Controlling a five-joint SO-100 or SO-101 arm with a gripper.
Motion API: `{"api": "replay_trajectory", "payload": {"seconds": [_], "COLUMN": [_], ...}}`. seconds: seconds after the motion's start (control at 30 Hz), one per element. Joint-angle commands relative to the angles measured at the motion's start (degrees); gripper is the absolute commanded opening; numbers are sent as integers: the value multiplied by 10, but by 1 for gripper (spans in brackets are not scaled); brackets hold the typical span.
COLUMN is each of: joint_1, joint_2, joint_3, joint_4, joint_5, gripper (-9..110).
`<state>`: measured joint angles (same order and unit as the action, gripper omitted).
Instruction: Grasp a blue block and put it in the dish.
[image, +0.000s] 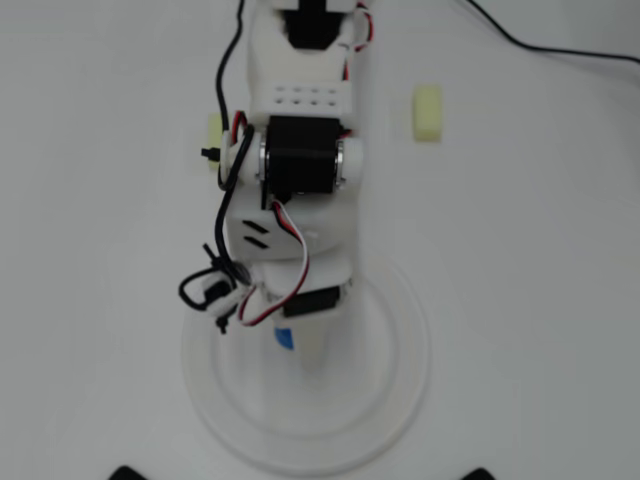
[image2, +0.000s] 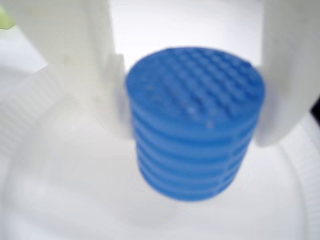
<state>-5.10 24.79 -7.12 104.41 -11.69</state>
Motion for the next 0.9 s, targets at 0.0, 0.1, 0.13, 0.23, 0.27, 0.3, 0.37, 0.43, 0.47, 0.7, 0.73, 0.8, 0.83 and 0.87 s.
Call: {"api": "replay_trajectory", "payload": {"seconds": [0.0, 0.1, 0.13, 0.23, 0.27, 0.3, 0.37, 0.43, 0.47, 0.7, 0.73, 0.8, 0.83, 0.87], "joint_1": [4, 4, 4, 4, 4, 7, 9, 5, 4, -16, -20, -26, -28, -28], "joint_2": [16, 36, 46, 91, 110, 145, 253, 346, 392, 716, 769, 883, 944, 1002], "joint_3": [-27, -27, -27, -26, -24, 7, 126, 217, 262, 615, 685, 846, 931, 1012], "joint_4": [33, 48, 54, 69, 72, 72, 71, 71, 71, 60, 41, -18, -58, -97], "joint_5": [10, 16, 18, 31, 34, 38, 43, 40, 39, 47, 47, 47, 43, 40], "gripper": [37, 41, 42, 44, 44, 45, 46, 46, 46, 46, 46, 46, 46, 46]}}
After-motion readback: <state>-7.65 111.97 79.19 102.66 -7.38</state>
